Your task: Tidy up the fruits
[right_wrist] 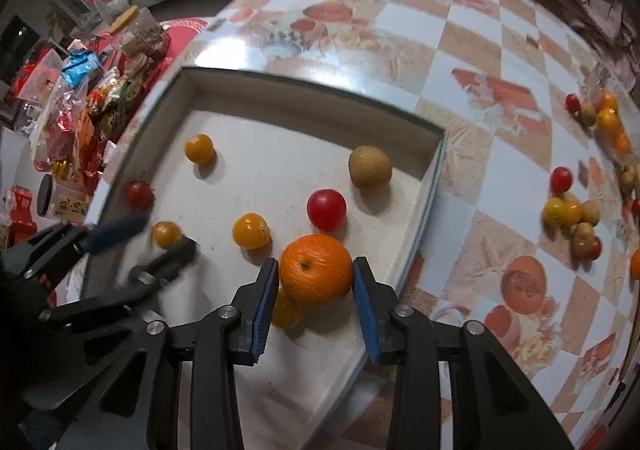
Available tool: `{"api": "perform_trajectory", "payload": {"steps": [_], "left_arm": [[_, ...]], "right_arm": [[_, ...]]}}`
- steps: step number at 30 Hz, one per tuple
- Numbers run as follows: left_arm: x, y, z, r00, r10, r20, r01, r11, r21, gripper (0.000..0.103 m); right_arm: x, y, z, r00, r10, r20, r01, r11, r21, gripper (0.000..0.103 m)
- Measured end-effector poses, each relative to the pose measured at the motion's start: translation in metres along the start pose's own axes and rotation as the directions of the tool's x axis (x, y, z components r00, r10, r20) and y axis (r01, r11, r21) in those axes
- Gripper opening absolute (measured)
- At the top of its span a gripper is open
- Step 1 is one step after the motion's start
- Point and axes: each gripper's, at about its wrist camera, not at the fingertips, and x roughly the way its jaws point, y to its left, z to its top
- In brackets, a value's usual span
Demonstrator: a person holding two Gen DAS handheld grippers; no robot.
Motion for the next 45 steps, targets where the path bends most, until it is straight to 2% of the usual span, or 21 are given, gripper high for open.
{"api": "perform_trajectory", "payload": {"steps": [2,5,8,11,12,13,14,20,23,26,29,38,45], "left_arm": [[0.001,-0.001,0.001,1.000,-0.002,-0.015,0.002,1.000,0.008,0.070],[0.002,-0.003,0.000,0.999,0.001,-0.042,-0.001,1.000,0.017,0.070],[-0.004,-0.006,-0.002,0.998,0.000,-0.057,0.002,1.000,0.024,0.070],[-0.017,-0.008,-0.005,0.998,-0.019,-0.062,0.020,0.999,0.031,0.070],[-0.020,-0.008,-0.005,0.998,-0.021,-0.063,0.023,0.999,0.035,0.075],[-0.025,-0.009,-0.006,0.998,-0.021,-0.065,0.024,0.999,0.039,0.085],[-0.030,-0.008,-0.008,0.998,-0.017,-0.061,0.019,0.999,0.037,0.103],[-0.055,-0.006,-0.019,0.995,-0.022,-0.095,0.028,0.998,0.060,0.103],[-0.068,-0.007,-0.025,0.996,0.021,-0.084,-0.014,0.996,0.084,0.103],[-0.084,-0.005,-0.029,0.997,0.035,-0.073,-0.028,0.995,0.091,0.103],[-0.091,-0.003,-0.030,0.993,0.058,-0.098,-0.047,0.993,0.110,0.103],[-0.112,-0.007,-0.033,0.988,0.059,-0.142,-0.033,0.984,0.177,0.103],[-0.122,-0.014,-0.035,0.988,0.076,-0.138,-0.044,0.975,0.220,0.103]], "right_arm": [[-0.010,-0.001,-0.002,1.000,-0.009,0.012,0.009,1.000,-0.001,0.056],[-0.021,-0.005,-0.006,1.000,-0.008,0.015,0.008,1.000,0.023,0.058],[-0.031,-0.013,-0.013,1.000,-0.010,0.016,0.009,0.999,0.054,0.072],[-0.037,-0.019,-0.020,1.000,-0.009,0.003,0.009,0.997,0.082,0.077],[-0.039,-0.020,-0.022,1.000,-0.009,-0.001,0.009,0.996,0.088,0.079],[-0.042,-0.022,-0.025,1.000,-0.006,-0.009,0.007,0.995,0.099,0.079],[-0.044,-0.022,-0.027,1.000,-0.004,-0.015,0.005,0.994,0.107,0.079],[-0.054,-0.021,-0.037,0.999,0.000,-0.053,0.007,0.991,0.131,0.085],[-0.056,-0.017,-0.041,0.997,0.013,-0.076,-0.003,0.991,0.133,0.103],[-0.061,-0.013,-0.042,0.996,0.017,-0.092,-0.005,0.992,0.124,0.103],[-0.070,-0.006,-0.042,0.995,-0.001,-0.100,0.010,0.996,0.087,0.103],[-0.092,0.015,-0.038,0.992,-0.022,-0.124,0.020,1.000,-0.010,0.103],[-0.103,0.026,-0.031,0.992,-0.049,-0.116,0.040,0.997,-0.071,0.103]]}}
